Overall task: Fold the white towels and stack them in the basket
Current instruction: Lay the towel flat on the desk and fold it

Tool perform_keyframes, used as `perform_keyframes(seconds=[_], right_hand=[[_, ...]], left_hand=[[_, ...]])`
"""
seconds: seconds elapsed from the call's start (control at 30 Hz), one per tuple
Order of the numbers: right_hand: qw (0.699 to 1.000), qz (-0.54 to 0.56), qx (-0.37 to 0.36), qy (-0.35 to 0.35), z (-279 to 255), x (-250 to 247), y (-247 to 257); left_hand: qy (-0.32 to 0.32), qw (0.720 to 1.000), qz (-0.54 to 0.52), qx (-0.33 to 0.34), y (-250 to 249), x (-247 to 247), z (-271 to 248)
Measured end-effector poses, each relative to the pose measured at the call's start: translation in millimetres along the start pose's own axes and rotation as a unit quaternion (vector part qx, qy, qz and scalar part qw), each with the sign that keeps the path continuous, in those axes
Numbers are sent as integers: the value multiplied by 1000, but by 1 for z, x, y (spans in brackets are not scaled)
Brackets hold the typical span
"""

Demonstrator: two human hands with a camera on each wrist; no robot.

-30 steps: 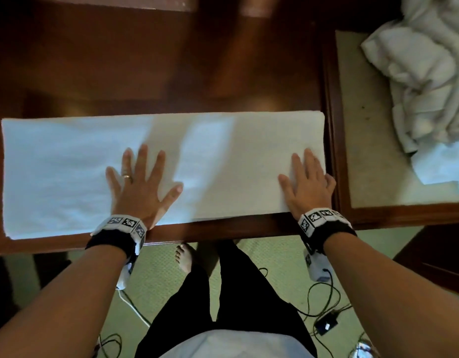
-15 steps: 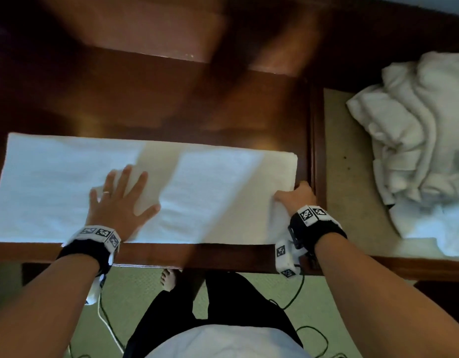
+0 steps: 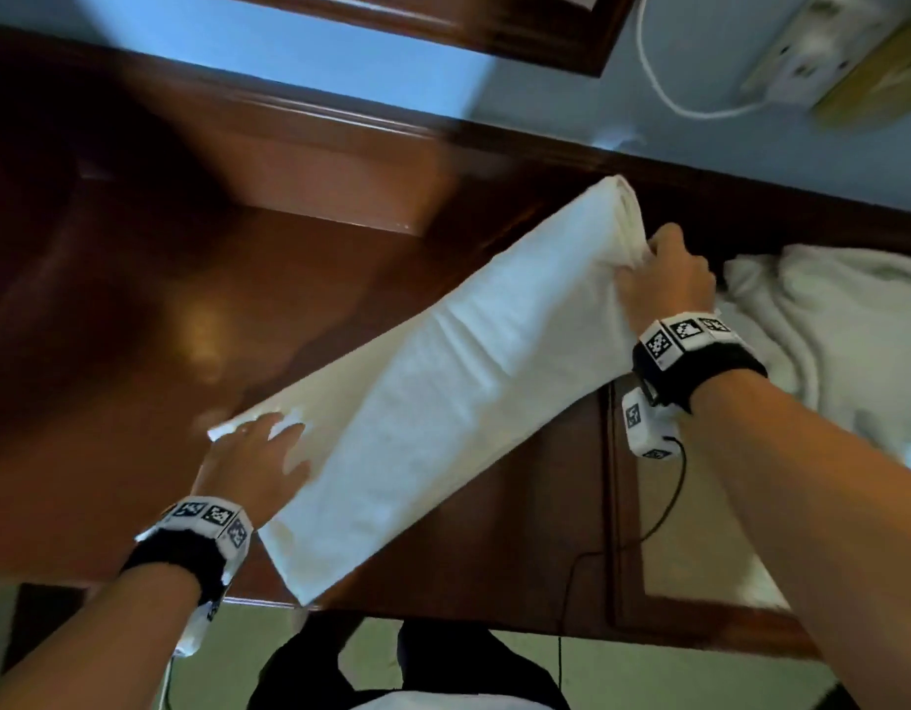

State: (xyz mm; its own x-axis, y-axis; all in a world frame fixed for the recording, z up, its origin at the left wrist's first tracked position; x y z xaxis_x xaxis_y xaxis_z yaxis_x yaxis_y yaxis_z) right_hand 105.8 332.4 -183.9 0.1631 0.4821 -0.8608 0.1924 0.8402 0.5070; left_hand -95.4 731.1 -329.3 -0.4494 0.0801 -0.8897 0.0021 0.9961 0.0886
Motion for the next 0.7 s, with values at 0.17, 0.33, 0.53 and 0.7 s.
perform_keyframes(seconds=[0.17, 0.33, 0.53, 0.7], right_hand=[[978, -41, -202, -25, -42, 10, 50], [933, -39, -353, 66, -153, 84, 80], [916, -96, -307, 240, -291, 195, 95], [933, -132, -212, 260, -325, 195, 74]], left_hand=[[-9, 989, -86, 121, -5, -10, 3], [-114, 979, -132, 101, 28, -45, 10], [-213, 962, -35, 170, 72, -50, 8], [-124, 899, 169, 385, 56, -18, 6]])
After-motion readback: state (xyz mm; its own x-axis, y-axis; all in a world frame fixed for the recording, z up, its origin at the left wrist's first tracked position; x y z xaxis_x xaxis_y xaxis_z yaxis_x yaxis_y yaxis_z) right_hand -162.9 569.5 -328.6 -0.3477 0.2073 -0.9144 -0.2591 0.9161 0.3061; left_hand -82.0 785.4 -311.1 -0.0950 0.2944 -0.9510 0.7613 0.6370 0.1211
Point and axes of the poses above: each hand's wrist, its own z-axis towards the middle knuckle, its own x-axis out of the palm, y = z × x, the point moved 1 cm from there along z, towards the middle knuckle, and after that the axes turned 12 degrees about z, right-handed, at the moved point
